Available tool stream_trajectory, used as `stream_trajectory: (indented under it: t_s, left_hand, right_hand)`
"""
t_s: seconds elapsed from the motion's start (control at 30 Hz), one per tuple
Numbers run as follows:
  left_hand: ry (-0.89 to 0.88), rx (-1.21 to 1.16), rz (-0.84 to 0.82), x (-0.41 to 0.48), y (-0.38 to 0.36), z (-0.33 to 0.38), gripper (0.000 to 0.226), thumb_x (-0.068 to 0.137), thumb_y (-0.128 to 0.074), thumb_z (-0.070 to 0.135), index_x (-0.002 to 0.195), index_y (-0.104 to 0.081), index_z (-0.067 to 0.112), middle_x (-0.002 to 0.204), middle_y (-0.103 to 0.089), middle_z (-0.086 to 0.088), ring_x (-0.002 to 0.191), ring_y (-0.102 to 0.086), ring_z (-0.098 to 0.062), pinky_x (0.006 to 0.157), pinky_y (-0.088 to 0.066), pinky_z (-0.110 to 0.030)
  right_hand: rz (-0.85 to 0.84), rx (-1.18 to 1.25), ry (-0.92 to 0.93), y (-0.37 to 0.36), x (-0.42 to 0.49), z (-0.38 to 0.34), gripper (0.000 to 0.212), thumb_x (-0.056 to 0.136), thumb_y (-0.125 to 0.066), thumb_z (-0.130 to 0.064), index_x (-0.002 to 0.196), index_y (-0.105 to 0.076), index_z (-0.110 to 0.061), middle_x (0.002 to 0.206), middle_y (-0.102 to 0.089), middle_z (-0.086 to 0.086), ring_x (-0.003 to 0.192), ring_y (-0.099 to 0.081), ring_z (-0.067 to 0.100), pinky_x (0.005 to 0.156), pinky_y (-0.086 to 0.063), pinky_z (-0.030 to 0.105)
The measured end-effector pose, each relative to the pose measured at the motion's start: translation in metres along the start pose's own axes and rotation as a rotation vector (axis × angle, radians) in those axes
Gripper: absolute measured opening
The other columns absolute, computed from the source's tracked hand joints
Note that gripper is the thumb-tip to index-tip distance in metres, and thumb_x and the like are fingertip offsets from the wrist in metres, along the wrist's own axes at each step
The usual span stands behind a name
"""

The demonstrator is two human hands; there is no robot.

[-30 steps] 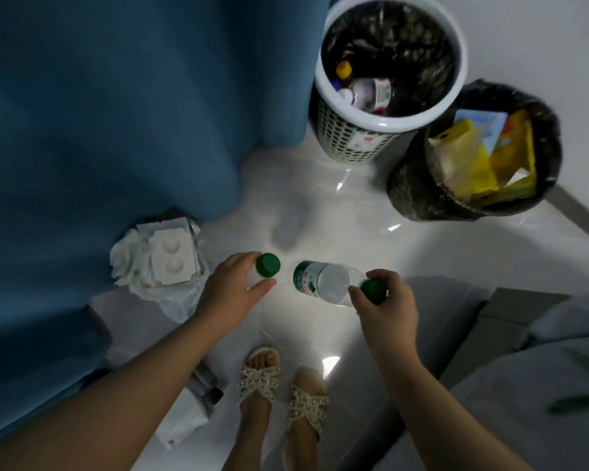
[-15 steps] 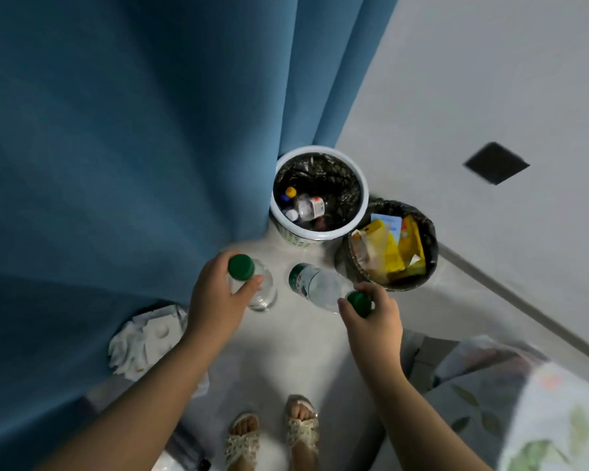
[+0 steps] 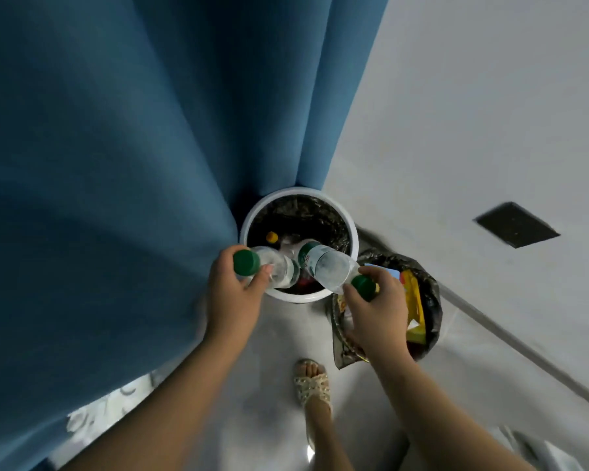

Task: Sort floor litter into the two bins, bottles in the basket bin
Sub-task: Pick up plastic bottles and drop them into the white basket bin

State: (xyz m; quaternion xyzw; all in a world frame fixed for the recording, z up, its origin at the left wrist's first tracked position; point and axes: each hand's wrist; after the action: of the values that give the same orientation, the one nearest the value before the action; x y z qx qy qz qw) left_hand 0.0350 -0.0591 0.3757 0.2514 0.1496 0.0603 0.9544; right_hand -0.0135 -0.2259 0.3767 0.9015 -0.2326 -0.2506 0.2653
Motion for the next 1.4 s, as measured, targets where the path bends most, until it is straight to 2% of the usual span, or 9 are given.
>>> stream_trajectory:
  t_s: [0.1,0.17,0.27,0.53,0.63,0.8,1.03,1.27,1.4]
  left_hand:
    - [0.022,0.032,0.014,0.025,-0.035,0.002,0.033,0.082,-0.068,0.016,0.11,-0.052,0.011,0.104,-0.052,-0.002,0.091,-0.05,-0.014,0.061,-0.038,-0.005]
    - [0.037,0.078,0.071,0.042,-0.054,0.0,0.033,0.081,-0.07,0.016,0.109,-0.053,0.008,0.104,-0.055,-0.006,0.088,-0.049,-0.014,0.061,-0.032,-0.012]
    - [0.104,0.079,0.131,0.066,-0.079,-0.007,0.033,0.081,-0.069,0.012,0.109,-0.054,0.006,0.108,-0.057,-0.012,0.087,-0.048,-0.015,0.065,-0.029,-0.01]
    - [0.319,0.123,-0.039,0.105,-0.116,-0.052,0.029,0.084,-0.065,0.019,0.109,-0.05,0.021,0.116,-0.057,-0.011,0.099,-0.061,-0.03,0.083,-0.054,-0.045]
    - [0.346,0.215,-0.155,0.108,-0.119,-0.063,0.036,0.09,-0.059,0.02,0.124,-0.049,0.018,0.126,-0.055,-0.01,0.11,-0.056,-0.029,0.09,-0.051,-0.041]
    - [0.362,0.185,-0.272,0.104,-0.113,-0.071,0.048,0.093,-0.048,0.012,0.139,-0.039,0.024,0.138,-0.049,-0.007,0.122,-0.05,-0.026,0.101,-0.044,-0.036]
    - [0.324,0.216,-0.241,0.07,-0.076,-0.069,0.036,0.089,-0.056,0.012,0.125,-0.053,0.013,0.126,-0.057,-0.008,0.111,-0.055,-0.022,0.083,-0.038,-0.021]
    - [0.224,0.327,-0.249,-0.006,-0.011,-0.072,0.033,0.09,-0.054,0.015,0.123,-0.054,0.013,0.127,-0.056,-0.008,0.115,-0.055,-0.024,0.096,-0.045,-0.035]
    - [0.158,0.447,-0.189,-0.065,0.038,-0.087,0.036,0.091,-0.052,0.019,0.127,-0.052,0.017,0.131,-0.053,-0.006,0.119,-0.05,-0.024,0.095,-0.045,-0.036]
  right_hand:
    - [-0.051,-0.025,-0.029,-0.005,0.041,0.01,0.032,0.083,-0.066,-0.018,0.114,-0.057,-0.019,0.11,-0.051,-0.001,0.109,-0.047,0.016,0.09,-0.04,0.026]
    - [-0.078,-0.047,-0.031,-0.011,0.065,0.016,0.033,0.083,-0.066,-0.019,0.115,-0.057,-0.019,0.115,-0.052,0.0,0.109,-0.047,0.015,0.089,-0.039,0.025]
    - [-0.148,-0.093,-0.023,-0.024,0.091,0.023,0.035,0.085,-0.063,-0.022,0.119,-0.054,-0.019,0.124,-0.049,0.002,0.106,-0.046,0.011,0.086,-0.038,0.022]
    - [-0.315,-0.175,-0.038,-0.06,0.133,0.04,0.038,0.087,-0.063,-0.019,0.123,-0.052,-0.019,0.133,-0.04,0.005,0.116,-0.048,0.023,0.086,-0.037,0.022]
    - [-0.351,-0.205,-0.028,-0.071,0.14,0.047,0.04,0.087,-0.061,-0.014,0.126,-0.052,-0.017,0.133,-0.041,0.008,0.117,-0.049,0.027,0.089,-0.037,0.024]
    - [-0.431,-0.272,-0.019,-0.083,0.142,0.049,0.044,0.088,-0.056,-0.016,0.131,-0.048,-0.021,0.129,-0.053,0.009,0.106,-0.056,0.024,0.077,-0.038,0.023]
    - [-0.453,-0.281,0.01,-0.081,0.109,0.028,0.044,0.088,-0.056,-0.018,0.131,-0.047,-0.015,0.128,-0.052,0.01,0.108,-0.054,0.027,0.075,-0.034,0.022]
    - [-0.527,-0.276,0.138,-0.071,0.014,0.004,0.041,0.087,-0.057,-0.016,0.127,-0.049,-0.015,0.129,-0.05,0.009,0.101,-0.054,0.023,0.072,-0.035,0.023]
    - [-0.646,-0.349,0.214,-0.074,-0.063,-0.001,0.044,0.088,-0.057,-0.018,0.13,-0.046,-0.018,0.135,-0.041,0.005,0.118,-0.048,0.024,0.089,-0.042,0.029]
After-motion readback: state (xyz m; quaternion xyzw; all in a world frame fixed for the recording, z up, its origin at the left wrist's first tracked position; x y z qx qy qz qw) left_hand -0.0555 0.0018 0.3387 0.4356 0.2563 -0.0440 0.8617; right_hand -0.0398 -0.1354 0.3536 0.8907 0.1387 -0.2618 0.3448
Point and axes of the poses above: each hand's wrist, its own x-axis towards the middle knuckle, its own y-axis out of the back of the hand, z = x × y
